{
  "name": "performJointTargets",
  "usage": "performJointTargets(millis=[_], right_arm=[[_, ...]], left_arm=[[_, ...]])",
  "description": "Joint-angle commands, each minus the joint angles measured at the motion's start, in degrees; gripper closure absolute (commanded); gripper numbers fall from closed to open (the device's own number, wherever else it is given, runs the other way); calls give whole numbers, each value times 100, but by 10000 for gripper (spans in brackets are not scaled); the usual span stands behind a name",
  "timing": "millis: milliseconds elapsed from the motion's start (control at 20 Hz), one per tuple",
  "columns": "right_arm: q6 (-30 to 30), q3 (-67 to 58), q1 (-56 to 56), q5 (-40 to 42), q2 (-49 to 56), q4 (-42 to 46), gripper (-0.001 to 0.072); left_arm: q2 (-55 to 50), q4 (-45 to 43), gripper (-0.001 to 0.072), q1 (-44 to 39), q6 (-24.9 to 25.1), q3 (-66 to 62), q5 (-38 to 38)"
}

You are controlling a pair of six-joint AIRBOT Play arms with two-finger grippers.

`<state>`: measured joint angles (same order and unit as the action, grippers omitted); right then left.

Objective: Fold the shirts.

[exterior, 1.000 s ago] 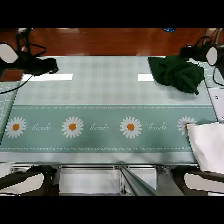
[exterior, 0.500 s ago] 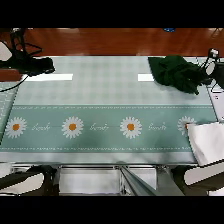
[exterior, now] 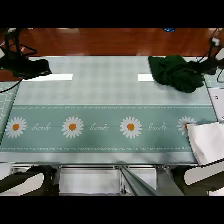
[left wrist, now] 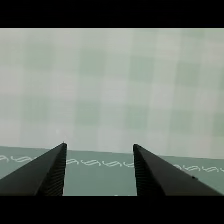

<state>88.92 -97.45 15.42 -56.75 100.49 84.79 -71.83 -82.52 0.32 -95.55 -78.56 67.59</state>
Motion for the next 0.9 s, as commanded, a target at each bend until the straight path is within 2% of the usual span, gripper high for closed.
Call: performJointTargets(millis=[0, 250, 450, 650, 850], right_arm=[[-468, -848, -72, -402, -662, -455, 693], [-828, -1353, -533, 48, -1985, -647, 694], [-892, -1679, -1025, 391, -2660, -647, 694], [-1071, -2046, -1703, 490, -3077, -643, 694], [-1187, -2046, -2614, 433, -3508, -638, 694]], left_arm=[[667, 0, 197, 24, 72, 136, 361], [2400, 92, 197, -411, -35, 1768, 118], [3517, 535, 198, -612, -190, 3178, -269], [3923, 756, 198, -610, -188, 3901, -520], [3908, 756, 197, -603, -188, 3952, -892]])
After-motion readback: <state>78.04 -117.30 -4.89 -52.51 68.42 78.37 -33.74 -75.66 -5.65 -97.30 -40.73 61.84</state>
